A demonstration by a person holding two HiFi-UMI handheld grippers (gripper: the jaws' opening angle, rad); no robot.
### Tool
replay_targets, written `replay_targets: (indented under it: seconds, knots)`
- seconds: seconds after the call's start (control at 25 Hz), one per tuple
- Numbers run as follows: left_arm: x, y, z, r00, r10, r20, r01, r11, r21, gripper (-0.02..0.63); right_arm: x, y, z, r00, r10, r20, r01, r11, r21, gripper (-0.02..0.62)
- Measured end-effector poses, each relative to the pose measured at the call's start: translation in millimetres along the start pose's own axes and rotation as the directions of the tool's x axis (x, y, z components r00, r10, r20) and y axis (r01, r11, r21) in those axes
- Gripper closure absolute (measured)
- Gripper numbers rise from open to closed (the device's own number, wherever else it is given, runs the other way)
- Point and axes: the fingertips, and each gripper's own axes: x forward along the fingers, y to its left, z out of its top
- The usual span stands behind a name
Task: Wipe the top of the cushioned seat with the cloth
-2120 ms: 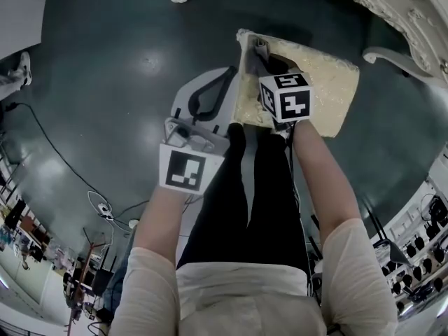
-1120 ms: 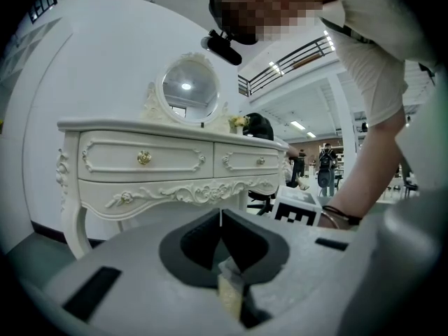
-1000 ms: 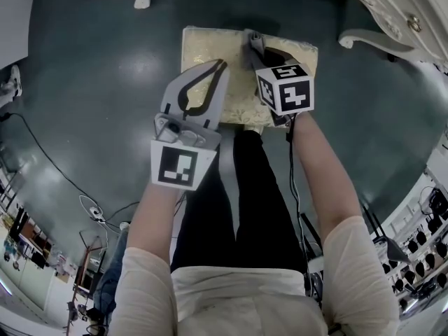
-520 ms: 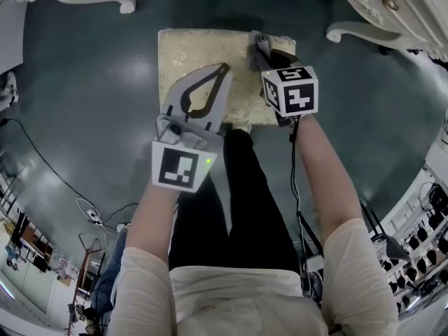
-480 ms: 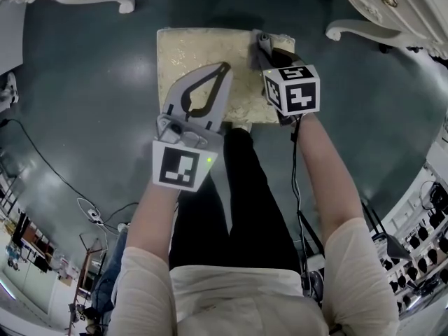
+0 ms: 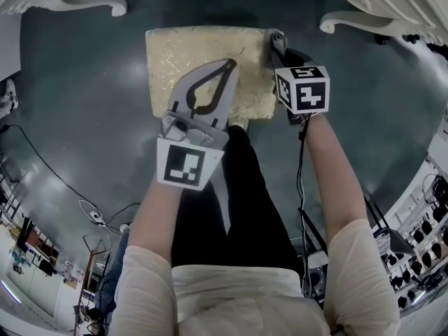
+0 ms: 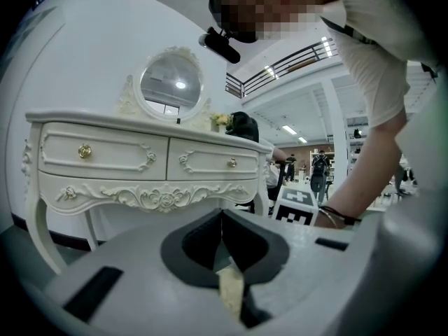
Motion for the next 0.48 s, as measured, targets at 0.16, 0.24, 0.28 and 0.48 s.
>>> replay_targets:
  seconds: [0.16,0.24,0.28,0.48]
  knots:
    - [-7,-4,7,1.000,-0.012,0.002,0.012,1.000,-0.003,0.603,-12,-10,-5,0.999,-0.046,-0.025,0.046,0.999,0.005,0.566]
    - [-15,0,10,1.000,-0.018,0.001,0.018,1.000,0.002,0.603,-22,-4,-1,0.999,-0.045,-0.017,0.045,0.999,0.015,0.566]
    - [-21,3,10,1.000,-0.022,-0.005,0.022,1.000,0.005,0.604,-26,2,2,0.999,-0.040,-0.010,0.040,0.999,0.019,0.566]
    - [-55,31,6,1.000,-0.006,-0.019,0.006,1.000,-0.007,0.603,-31,54,17,1.000,0.020,0.016,-0.020,1.000,0.023,0.566]
